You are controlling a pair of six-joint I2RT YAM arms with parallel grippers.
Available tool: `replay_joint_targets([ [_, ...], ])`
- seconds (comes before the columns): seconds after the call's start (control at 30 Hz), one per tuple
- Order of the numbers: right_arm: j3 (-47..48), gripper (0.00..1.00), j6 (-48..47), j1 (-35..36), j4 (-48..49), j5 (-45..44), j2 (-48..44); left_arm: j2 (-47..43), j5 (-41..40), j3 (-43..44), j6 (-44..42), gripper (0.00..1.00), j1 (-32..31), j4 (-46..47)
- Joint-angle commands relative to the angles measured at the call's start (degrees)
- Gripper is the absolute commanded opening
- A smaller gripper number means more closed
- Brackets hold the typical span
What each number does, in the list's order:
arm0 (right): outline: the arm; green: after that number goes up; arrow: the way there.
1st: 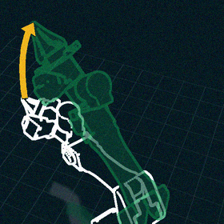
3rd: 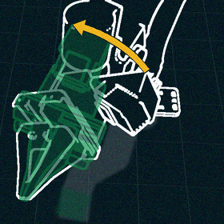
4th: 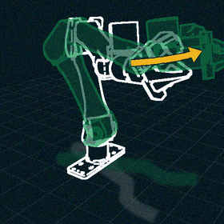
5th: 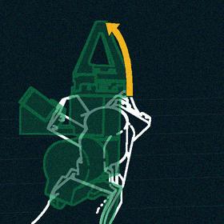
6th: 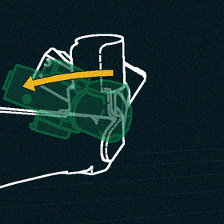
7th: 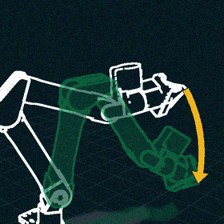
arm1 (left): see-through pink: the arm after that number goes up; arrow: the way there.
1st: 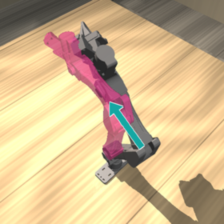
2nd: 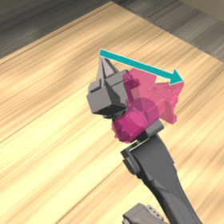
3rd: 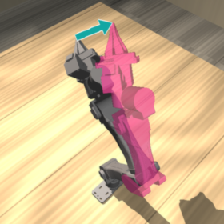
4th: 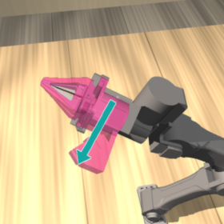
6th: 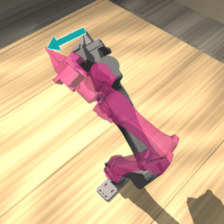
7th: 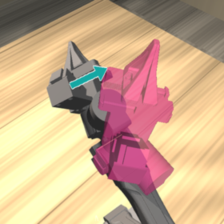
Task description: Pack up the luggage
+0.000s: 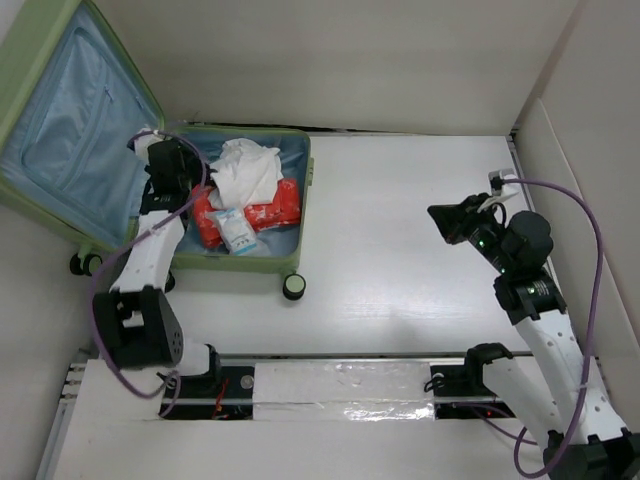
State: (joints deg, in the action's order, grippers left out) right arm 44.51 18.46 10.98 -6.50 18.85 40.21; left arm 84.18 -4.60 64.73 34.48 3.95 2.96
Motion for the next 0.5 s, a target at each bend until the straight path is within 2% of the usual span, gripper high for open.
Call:
replay_joint_targets([
  [0.0,-1.7,0.09,1.7,0.6,8.3,4.3,2.4,-11.7,-15.7,0.5,-3.7,0.44,0.4,-5.2],
  [0.03,-2.1,0.01,1.9,1.3,9.9,4.9,4.4,-13.8,-18.1,-0.3,-4.5,0.43,0.4,-5.9],
  [0.13,-2.9,0.00,0.3,4.7,13.2,3.6,7.3,-23.6,-25.6,-5.0,-4.9,0.39,0.4,-5.9],
  [0.23,-4.2,0.00,-1.2,7.9,15.4,1.8,7.9,-30.3,-32.7,-6.8,-7.8,0.20,1.0,-6.7],
  [0.27,-5.0,0.00,-1.4,7.9,15.7,1.7,7.4,-31.1,-36.5,-6.3,-9.5,0.01,1.8,-8.0],
  [0.33,-5.7,0.00,-1.2,7.9,16.1,1.3,6.8,-31.4,-43.4,-3.0,-9.7,0.00,1.8,-14.4],
  [0.47,-6.2,0.00,-1.4,7.9,15.0,-0.1,4.1,-33.4,-48.1,0.8,-7.9,0.00,2.5,-24.5],
])
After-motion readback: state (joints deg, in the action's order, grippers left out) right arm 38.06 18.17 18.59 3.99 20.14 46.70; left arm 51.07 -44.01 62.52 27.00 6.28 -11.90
